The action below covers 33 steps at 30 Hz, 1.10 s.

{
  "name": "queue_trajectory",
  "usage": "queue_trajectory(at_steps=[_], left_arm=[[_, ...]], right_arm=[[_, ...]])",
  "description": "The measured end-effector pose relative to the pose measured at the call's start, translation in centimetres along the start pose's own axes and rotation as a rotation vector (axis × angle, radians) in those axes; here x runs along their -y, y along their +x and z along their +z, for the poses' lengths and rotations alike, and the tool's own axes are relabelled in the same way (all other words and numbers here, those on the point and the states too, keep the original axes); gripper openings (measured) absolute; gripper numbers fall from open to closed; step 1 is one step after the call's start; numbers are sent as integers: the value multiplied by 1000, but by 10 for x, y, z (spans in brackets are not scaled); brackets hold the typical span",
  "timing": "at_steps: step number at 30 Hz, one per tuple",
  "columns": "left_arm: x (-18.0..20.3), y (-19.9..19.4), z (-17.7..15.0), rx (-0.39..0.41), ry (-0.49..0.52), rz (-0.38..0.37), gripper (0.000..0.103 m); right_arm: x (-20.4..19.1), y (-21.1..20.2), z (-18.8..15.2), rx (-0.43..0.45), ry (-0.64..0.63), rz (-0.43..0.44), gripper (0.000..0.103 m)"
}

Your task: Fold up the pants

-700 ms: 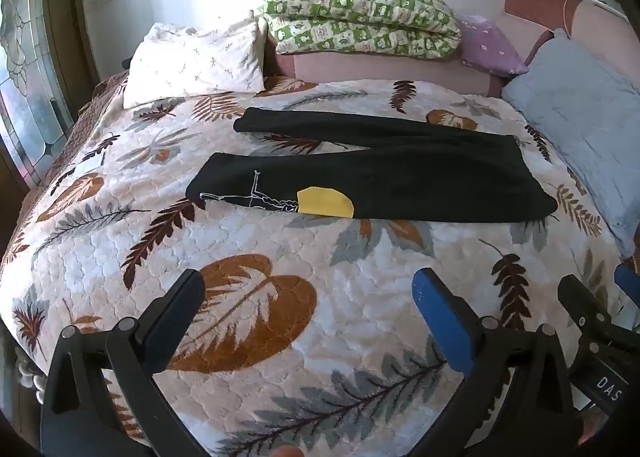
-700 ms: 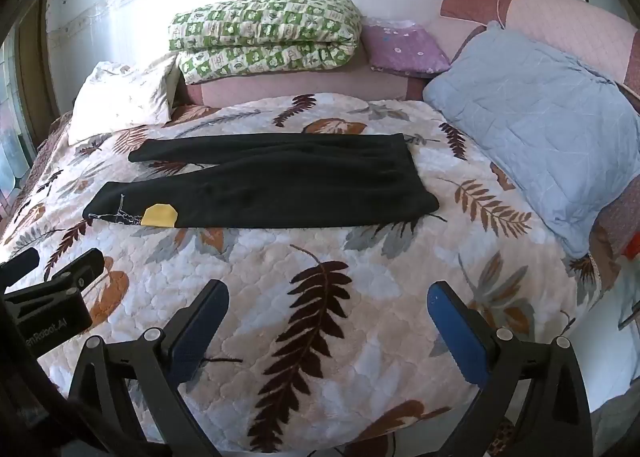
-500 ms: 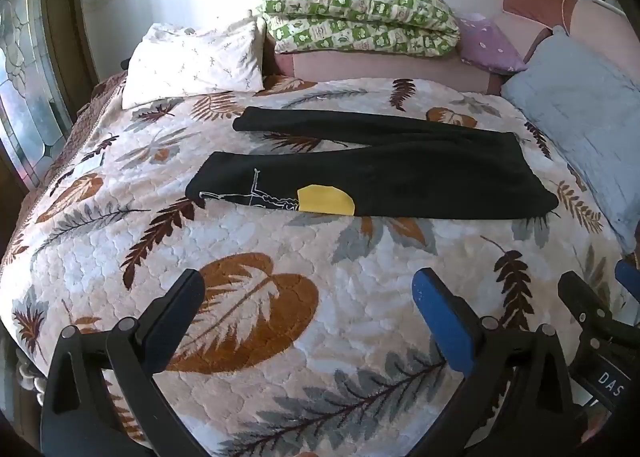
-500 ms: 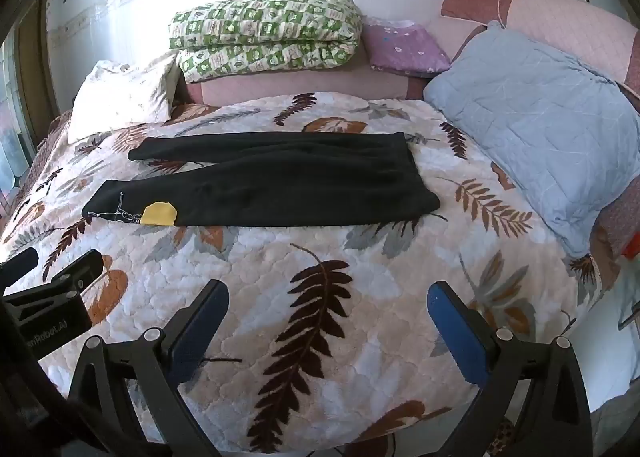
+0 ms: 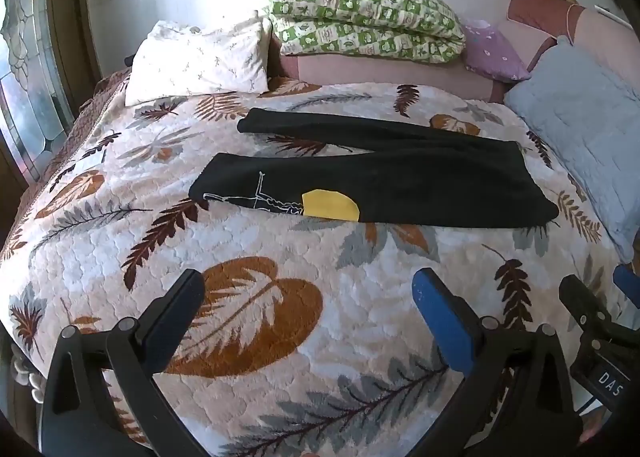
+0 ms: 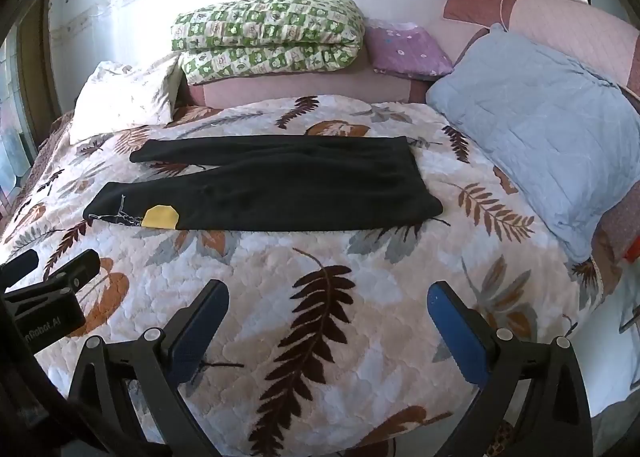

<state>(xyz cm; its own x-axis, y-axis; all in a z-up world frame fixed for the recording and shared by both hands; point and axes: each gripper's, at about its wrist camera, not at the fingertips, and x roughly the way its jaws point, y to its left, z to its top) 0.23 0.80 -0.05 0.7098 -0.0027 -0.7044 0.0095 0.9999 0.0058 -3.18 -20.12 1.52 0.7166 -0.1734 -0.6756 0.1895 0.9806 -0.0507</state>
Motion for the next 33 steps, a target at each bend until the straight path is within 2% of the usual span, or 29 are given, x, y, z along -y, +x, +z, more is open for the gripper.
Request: queue_trajectory(at_steps=[33], left_arm=[[-3,9,7,2,3,6,103]], right_arm=[[0,5,5,5,-6,4,100]])
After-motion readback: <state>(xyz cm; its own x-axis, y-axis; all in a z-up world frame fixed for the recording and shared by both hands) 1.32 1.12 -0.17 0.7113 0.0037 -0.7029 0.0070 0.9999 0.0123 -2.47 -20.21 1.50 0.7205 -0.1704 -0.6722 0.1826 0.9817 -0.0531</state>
